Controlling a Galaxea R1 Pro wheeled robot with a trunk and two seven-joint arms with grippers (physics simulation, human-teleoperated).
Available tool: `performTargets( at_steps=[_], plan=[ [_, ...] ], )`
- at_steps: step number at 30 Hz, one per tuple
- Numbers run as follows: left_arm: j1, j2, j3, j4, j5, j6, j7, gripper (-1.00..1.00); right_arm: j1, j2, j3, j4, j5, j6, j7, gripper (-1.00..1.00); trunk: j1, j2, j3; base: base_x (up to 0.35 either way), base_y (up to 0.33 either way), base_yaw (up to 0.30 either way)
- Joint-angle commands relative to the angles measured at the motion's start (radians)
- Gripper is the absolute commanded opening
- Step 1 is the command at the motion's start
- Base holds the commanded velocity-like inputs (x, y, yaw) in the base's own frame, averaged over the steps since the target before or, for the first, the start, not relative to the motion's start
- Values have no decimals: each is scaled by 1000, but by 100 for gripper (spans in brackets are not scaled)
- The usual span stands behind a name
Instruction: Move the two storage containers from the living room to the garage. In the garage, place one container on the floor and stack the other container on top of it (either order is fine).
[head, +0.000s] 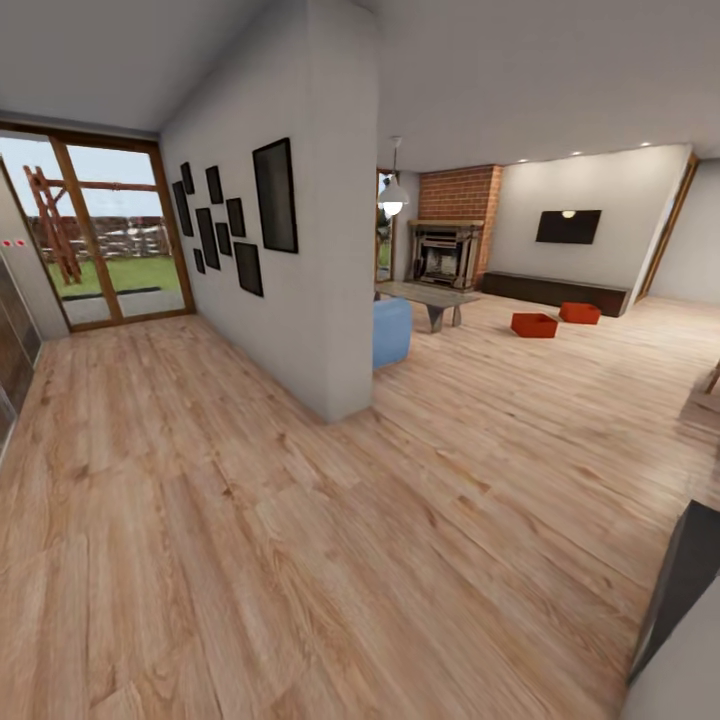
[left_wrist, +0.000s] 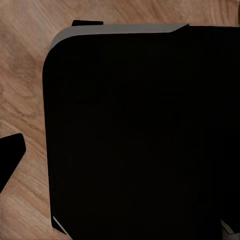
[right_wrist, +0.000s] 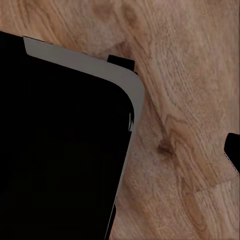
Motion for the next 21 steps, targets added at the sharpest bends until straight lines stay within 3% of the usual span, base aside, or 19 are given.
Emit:
performTargets(
  at_steps=[1,10,21],
  plan=[
    [0,0,1,1,3,-3,-1,100,-1,1,6,1,-12,-4,5,100,1,0,-1,321,0,0],
    [0,0,-1,2,2,-2,-2,100,-1,5,3,1,-15,-4,5,100,1,0,-1,321,0,-12],
    [0,-2,-2,3,0,-7,-1,100,-1,5,2,1,-16,1,6,100,1,0,-1,321,0,-228]
  ],
)
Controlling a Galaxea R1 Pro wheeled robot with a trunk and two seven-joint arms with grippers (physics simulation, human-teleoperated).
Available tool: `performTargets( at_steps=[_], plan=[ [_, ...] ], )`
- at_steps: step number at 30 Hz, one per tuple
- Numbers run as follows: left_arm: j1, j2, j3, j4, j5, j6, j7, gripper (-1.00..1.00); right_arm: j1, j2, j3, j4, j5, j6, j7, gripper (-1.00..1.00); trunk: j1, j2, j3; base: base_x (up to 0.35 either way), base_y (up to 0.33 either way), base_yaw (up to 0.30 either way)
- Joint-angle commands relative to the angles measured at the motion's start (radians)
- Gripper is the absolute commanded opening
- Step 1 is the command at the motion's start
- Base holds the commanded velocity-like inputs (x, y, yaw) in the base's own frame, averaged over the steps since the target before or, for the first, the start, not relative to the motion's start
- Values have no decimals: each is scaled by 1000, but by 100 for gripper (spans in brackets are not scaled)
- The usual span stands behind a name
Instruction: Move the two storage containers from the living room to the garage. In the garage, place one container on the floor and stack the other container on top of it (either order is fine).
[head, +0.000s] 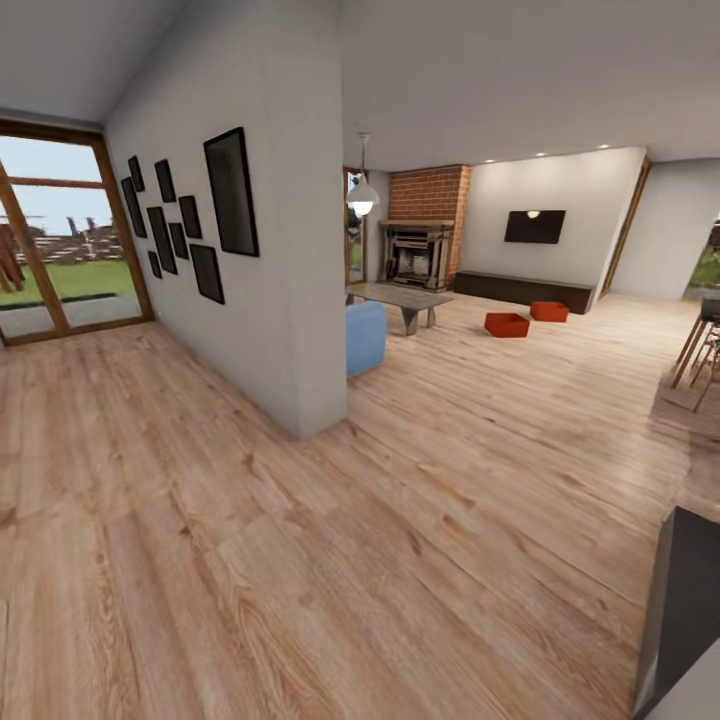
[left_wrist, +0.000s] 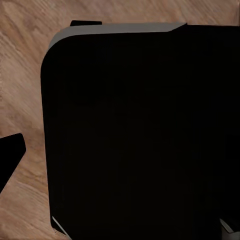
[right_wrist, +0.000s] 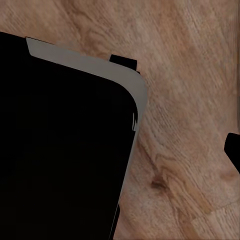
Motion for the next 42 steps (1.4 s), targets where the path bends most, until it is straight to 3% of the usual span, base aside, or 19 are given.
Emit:
performTargets(
  at_steps=[1,14,35,42],
  plan=[
    [0,0,1,1,3,-3,-1,100,-1,0,7,2,-11,-2,6,100,1,0,-1,321,0,-251],
    [0,2,1,1,4,-5,-2,100,-1,1,-3,3,-12,-6,7,100,1,0,-1,321,0,-234],
    [0,0,1,1,1,-7,3,100,-1,0,3,3,-11,-4,6,100,1,0,-1,321,0,-11],
    [0,-1,-1,1,-3,-3,2,100,-1,0,-2,3,-12,-5,6,100,1,0,-1,321,0,-214]
  ],
)
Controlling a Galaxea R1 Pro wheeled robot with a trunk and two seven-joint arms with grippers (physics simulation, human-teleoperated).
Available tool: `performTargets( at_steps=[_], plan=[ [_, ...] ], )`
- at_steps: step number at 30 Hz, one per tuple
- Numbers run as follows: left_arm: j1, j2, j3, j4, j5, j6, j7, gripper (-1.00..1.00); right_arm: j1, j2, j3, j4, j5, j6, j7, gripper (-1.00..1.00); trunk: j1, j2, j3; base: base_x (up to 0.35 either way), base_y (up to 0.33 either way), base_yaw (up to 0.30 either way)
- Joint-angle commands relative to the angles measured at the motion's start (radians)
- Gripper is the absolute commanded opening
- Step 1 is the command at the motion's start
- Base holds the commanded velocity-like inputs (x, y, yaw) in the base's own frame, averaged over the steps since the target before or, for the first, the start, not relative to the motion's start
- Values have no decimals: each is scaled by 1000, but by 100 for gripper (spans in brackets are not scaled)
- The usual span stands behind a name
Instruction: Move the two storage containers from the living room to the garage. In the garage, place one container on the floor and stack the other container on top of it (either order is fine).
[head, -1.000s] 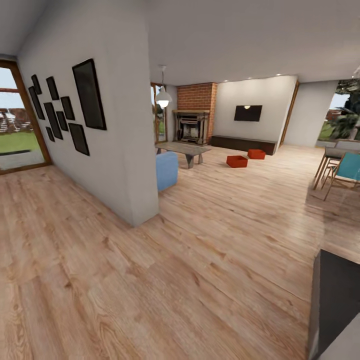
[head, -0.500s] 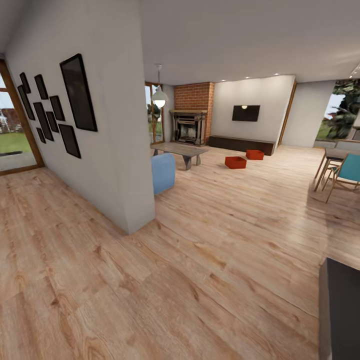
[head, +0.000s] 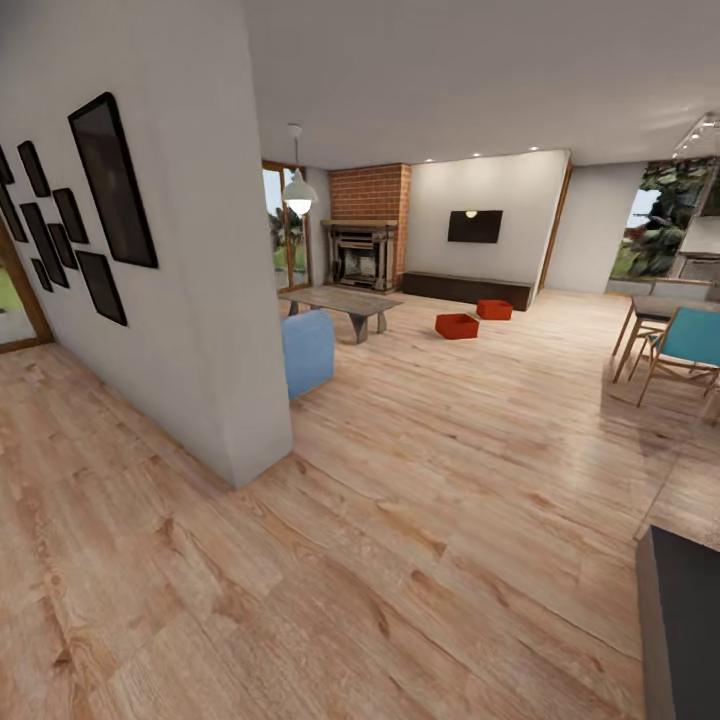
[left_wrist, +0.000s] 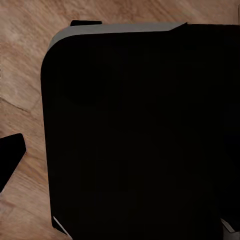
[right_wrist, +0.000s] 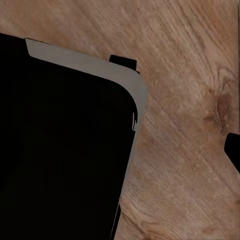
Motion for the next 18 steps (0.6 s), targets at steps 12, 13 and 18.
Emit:
performTargets(
  at_steps=[12,13,18],
  plan=[
    [0,0,-1,0,1,-5,-1,100,-1,0,8,2,-11,-3,6,100,1,0,-1,321,0,-267],
    [0,0,0,0,1,-5,-1,100,-1,0,9,2,-11,-3,6,100,1,0,-1,321,0,-268],
    [0,1,-1,1,1,-5,-1,100,-1,0,10,2,-9,-4,6,100,1,0,-1,321,0,-168]
  ],
)
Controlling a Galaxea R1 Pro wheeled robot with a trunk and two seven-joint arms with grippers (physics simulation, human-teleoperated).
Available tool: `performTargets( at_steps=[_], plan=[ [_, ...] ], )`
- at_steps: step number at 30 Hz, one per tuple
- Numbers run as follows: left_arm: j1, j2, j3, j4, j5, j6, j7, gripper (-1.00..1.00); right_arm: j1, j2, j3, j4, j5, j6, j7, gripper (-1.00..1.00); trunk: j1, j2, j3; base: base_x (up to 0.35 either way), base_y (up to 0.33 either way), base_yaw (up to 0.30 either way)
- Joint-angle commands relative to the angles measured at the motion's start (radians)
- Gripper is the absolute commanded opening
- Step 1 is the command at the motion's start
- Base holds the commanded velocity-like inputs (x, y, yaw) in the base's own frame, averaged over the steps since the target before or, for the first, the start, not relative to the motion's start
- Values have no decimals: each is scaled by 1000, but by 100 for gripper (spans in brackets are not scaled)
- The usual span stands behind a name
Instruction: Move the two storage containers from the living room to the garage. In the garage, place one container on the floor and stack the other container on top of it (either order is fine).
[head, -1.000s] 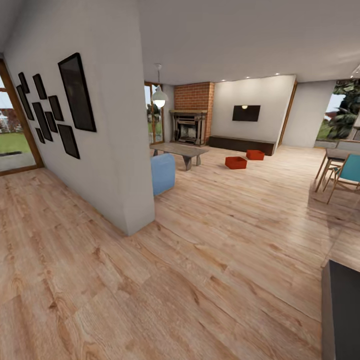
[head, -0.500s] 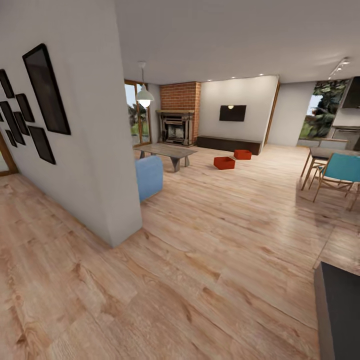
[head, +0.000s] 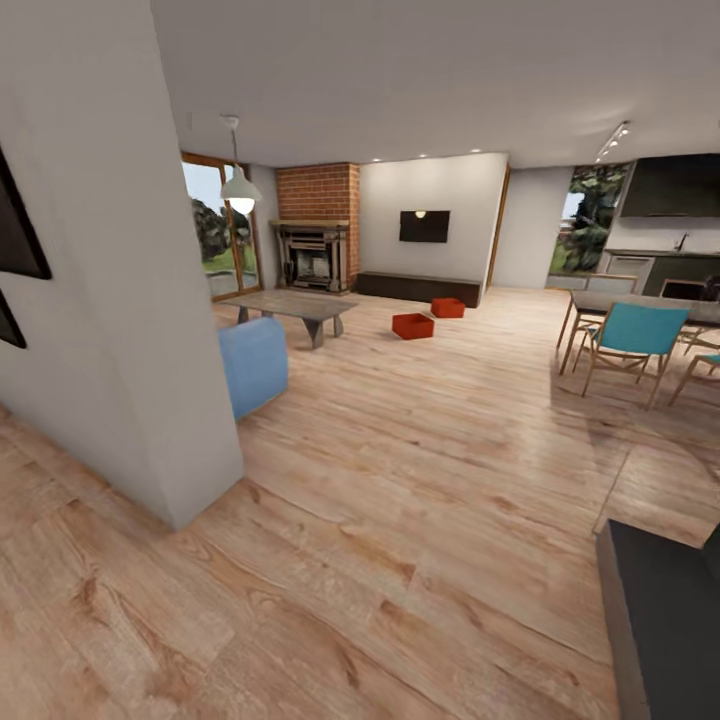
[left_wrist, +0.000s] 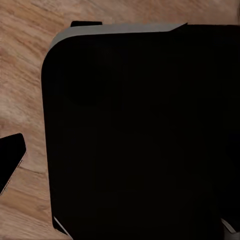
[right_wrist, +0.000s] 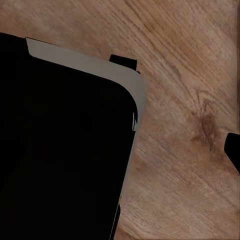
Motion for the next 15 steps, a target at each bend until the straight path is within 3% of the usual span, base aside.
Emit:
performTargets(
  at_steps=[1,15],
  plan=[
    [0,0,0,1,2,-3,-1,100,-1,0,7,2,-10,-4,5,100,1,0,-1,321,0,-45],
    [0,0,0,1,2,-3,0,100,-1,0,9,2,-9,-4,5,100,1,0,-1,321,0,-6]
  ],
)
